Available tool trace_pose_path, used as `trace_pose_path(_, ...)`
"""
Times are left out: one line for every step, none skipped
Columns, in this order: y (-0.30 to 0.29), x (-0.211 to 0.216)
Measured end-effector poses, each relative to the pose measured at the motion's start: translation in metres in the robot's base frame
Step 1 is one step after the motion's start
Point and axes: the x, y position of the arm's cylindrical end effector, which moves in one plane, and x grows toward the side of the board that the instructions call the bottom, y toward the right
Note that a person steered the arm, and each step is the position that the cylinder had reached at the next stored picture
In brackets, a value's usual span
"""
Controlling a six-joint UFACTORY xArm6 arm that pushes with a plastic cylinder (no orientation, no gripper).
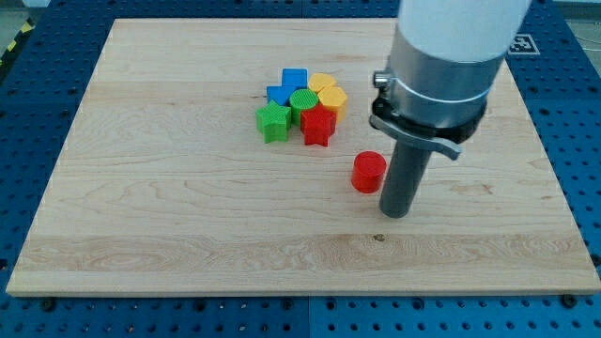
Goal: Move the red circle below the red star
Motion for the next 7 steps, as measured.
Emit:
trace_pose_path(0.015,-0.012)
trace_pose_path(0.023,-0.022)
trace_pose_path(0.019,-0.034)
trace_pose_path(0.009,-0.043)
trace_pose_path(-0.014,-0.054)
trace_pose_path(-0.033,-0.055)
trace_pose_path(-0.050,-0.055)
